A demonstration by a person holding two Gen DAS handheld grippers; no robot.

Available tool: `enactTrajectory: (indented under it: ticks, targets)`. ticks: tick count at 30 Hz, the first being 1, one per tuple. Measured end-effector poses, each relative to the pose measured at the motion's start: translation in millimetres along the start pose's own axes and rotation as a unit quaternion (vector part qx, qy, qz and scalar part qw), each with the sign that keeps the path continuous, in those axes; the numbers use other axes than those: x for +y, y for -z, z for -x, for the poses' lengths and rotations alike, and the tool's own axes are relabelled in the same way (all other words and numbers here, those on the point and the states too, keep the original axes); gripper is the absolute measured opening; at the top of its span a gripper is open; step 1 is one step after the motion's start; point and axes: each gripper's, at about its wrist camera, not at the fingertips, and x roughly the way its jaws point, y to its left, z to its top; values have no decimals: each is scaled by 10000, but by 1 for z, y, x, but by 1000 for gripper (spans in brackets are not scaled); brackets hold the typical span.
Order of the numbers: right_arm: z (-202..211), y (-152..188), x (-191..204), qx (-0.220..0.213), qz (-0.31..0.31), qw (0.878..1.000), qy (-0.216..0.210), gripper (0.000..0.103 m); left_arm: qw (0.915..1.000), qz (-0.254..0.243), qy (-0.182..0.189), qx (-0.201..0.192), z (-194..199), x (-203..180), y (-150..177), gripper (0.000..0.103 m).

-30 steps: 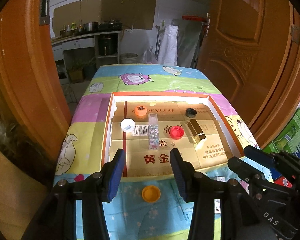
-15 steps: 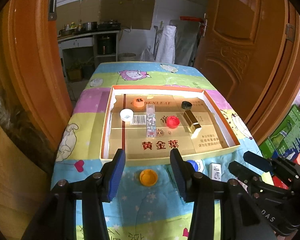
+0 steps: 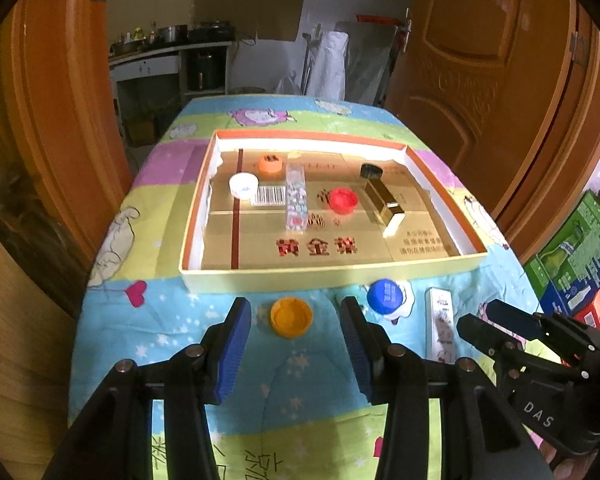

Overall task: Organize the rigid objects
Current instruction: 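Withdraw both open tools from the box toward the remaining items, then grasp the orange cap with the left tool while the right tool grasps the white Hello Kitty box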

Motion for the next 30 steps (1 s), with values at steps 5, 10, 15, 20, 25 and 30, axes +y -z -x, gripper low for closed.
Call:
enactTrajectory:
  ticks: [5, 10, 15, 20, 25, 30]
  targets:
    - [-6, 5, -3, 40, -86, 9999, 55, 49, 9999, -29, 17, 104, -11, -1, 7, 46]
    - [-12, 9, -5, 71, -193, 9997, 95, 49, 9998, -47, -27, 207, -26, -2, 11, 46]
    - [-18, 11, -5, 69, -341, 9992, 185, 49, 9995, 2, -65, 296, -39, 2, 13, 46]
    - [-24, 13, -4, 70, -430, 9987, 281, 49, 9994, -16, -114, 313, -47, 1, 13, 46]
    - [-28, 12, -4, 42, -481, 9984, 285, 49, 9995, -56, -167, 255, -51, 0, 10, 46]
    - [-31, 10, -1, 25, -487, 9984, 272, 49, 9995, -91, -219, 191, -55, -1, 8, 46]
